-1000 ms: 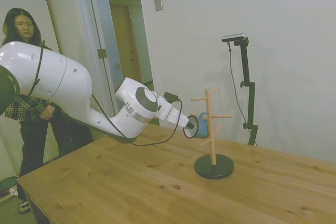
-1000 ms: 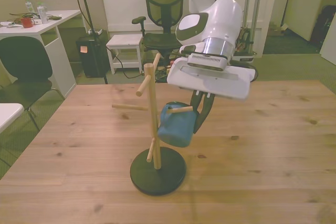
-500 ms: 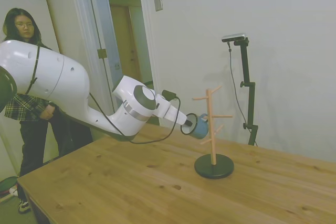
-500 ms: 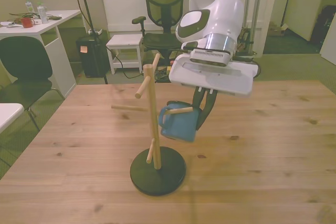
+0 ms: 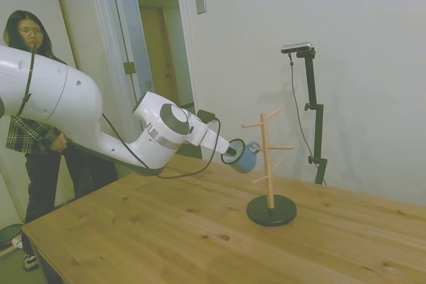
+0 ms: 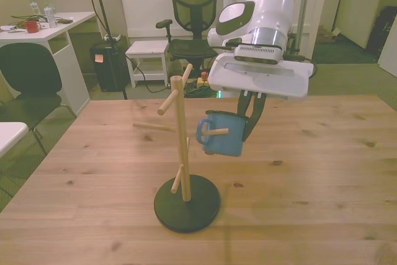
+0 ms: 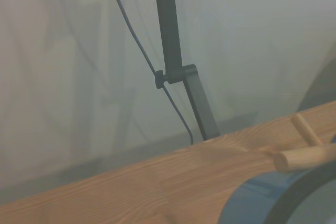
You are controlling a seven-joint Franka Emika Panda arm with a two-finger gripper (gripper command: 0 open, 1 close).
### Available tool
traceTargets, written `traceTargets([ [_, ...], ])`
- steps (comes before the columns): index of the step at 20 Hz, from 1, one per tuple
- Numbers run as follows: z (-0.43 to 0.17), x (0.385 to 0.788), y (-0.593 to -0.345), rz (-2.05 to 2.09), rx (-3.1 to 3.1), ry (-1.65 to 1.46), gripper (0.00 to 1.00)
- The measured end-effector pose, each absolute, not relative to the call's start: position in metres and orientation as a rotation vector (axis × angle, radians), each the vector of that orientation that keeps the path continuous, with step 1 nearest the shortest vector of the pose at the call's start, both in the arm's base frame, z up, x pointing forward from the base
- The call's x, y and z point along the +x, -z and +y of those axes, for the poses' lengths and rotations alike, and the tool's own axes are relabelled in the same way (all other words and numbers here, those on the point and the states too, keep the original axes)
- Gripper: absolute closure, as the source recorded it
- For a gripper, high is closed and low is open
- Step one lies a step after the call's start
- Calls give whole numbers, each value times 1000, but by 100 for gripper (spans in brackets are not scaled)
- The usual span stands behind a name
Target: Unload the mug
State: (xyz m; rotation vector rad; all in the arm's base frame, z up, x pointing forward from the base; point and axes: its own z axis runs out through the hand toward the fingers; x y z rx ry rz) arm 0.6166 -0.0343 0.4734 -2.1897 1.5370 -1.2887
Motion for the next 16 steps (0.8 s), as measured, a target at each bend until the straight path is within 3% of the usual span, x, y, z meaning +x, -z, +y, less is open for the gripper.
traceTargets([
  [12,0,626,-482,1480,-2188,1269,100],
  [16,32,640,-475,1452,-2216,1186,100],
])
